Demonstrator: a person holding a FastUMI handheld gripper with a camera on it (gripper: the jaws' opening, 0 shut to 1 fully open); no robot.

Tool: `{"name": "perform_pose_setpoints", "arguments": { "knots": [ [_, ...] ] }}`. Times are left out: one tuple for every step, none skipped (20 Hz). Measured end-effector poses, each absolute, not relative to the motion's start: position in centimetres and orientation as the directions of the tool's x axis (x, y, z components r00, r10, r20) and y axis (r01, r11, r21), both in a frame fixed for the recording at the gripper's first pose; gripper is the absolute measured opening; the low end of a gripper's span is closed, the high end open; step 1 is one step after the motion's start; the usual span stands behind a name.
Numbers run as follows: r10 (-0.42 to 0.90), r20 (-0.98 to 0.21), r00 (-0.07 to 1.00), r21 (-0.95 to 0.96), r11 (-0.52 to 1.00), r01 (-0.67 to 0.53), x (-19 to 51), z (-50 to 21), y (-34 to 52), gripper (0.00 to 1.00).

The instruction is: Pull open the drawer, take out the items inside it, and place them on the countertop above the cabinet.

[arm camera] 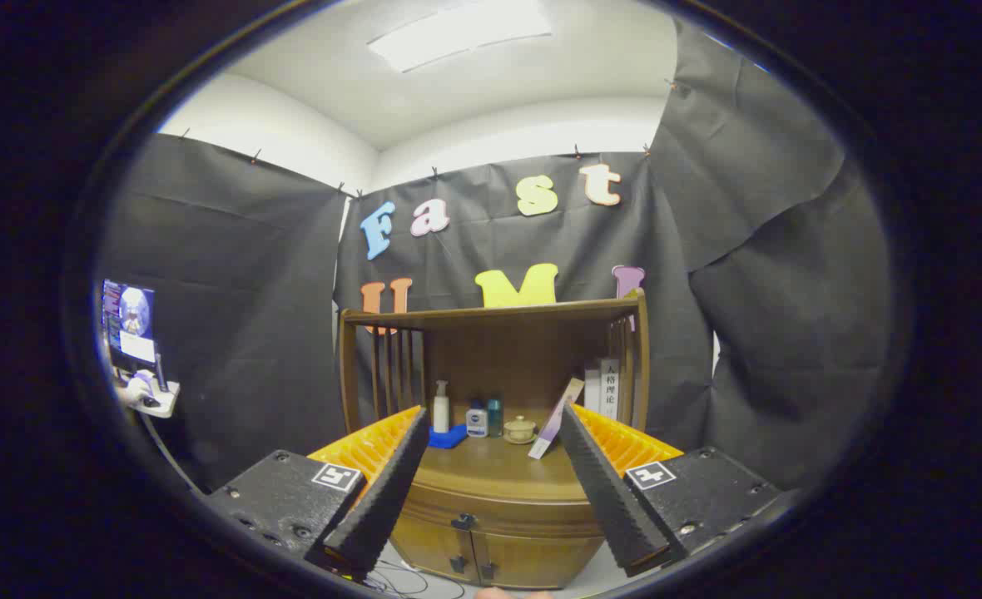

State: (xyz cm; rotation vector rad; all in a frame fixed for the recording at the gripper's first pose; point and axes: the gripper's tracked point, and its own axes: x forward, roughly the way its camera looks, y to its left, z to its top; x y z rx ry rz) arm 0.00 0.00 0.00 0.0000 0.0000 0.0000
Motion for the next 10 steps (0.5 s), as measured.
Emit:
{"name": "perform_pose_setpoints", "arguments": {
  "knots": [
    [0.002,0.002,1.000,-0.001,1.000,-0.002,0.0,0.0,0.1,1.00],
    [-0.001,0.002,1.000,0.002,1.000,0.001,0.0,0.1,0.1,1.00],
    [0.003,0.003,1.000,0.006,1.000,-0.003,0.0,0.1,0.2,1.00],
    [0.000,0.002,1.000,0.012,1.000,0.000,0.1,0.2,0.2,1.00],
    [0.001,0.001,1.000,0.018,1.000,-0.001,0.3,0.1,0.0,1.00],
    [0.001,0.005,1.000,0.021,1.000,-0.001,0.5,0.2,0.0,1.00],
    [-0.003,0.007,1.000,0.023,1.000,0.002,0.7,0.3,0.0,1.00],
    [-0.001,0.007,1.000,0.024,1.000,0.001,0.9,0.2,0.1,1.00],
    [-0.001,0.006,1.000,0.027,1.000,0.001,1.1,-0.1,0.1,1.00],
    [0.003,0.004,1.000,0.031,1.000,-0.003,1.4,-0.3,0.2,1.00]
  ]
}}
